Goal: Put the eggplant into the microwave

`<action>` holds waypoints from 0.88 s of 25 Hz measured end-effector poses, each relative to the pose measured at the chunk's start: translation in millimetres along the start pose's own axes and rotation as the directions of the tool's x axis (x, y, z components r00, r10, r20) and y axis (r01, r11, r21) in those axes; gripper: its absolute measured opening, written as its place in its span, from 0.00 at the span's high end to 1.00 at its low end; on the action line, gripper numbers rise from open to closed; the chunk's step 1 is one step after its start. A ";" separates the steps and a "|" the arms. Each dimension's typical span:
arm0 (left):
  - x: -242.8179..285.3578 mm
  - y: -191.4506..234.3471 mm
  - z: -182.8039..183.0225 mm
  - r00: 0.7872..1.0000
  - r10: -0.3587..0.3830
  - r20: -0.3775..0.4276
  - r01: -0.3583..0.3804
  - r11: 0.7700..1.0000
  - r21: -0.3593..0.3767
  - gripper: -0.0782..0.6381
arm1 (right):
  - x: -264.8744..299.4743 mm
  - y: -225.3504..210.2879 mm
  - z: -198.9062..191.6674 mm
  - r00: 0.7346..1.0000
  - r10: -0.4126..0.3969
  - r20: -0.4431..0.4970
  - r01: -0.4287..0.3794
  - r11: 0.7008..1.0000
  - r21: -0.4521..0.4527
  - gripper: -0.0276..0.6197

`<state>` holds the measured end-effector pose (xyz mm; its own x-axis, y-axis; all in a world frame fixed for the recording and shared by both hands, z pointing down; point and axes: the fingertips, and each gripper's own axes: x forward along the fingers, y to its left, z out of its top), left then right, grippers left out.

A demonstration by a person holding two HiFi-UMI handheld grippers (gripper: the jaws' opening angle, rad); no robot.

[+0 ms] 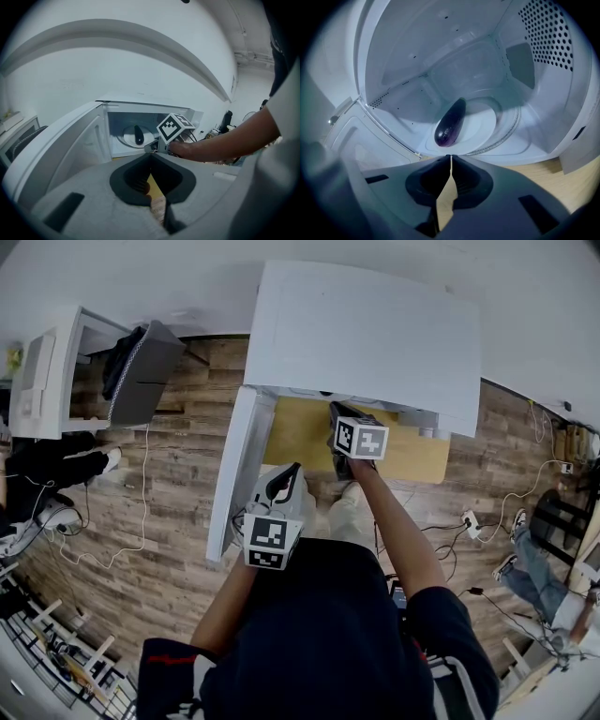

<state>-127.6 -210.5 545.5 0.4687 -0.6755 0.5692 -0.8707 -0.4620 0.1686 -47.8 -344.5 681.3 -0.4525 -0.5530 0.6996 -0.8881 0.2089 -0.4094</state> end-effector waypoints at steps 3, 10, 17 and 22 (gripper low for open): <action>-0.8 2.4 -0.7 1.000 0.001 -0.002 -0.001 1.000 -0.001 0.87 | 2.4 -1.3 2.8 1.000 -0.001 0.002 0.001 1.000 0.008 0.93; 0.1 6.1 -1.1 1.000 0.007 -0.003 -0.007 1.000 -0.003 0.87 | 4.9 0.0 4.8 1.000 0.016 -0.005 -0.016 1.000 0.008 0.93; 0.2 6.4 4.8 1.000 0.020 0.010 -0.020 1.000 -0.002 0.87 | -6.1 -0.3 2.5 0.999 0.039 -0.008 -0.038 0.999 0.018 0.93; -4.9 -1.2 11.2 0.998 0.041 0.037 -0.041 0.999 0.009 0.87 | -28.2 -4.9 0.2 0.999 0.050 0.006 -0.050 0.999 0.019 0.93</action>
<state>-127.2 -213.1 533.5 0.4379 -0.7145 0.5457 -0.8878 -0.4392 0.1374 -30.7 -330.1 663.5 -0.4957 -0.5465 0.6750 -0.8628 0.2207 -0.4549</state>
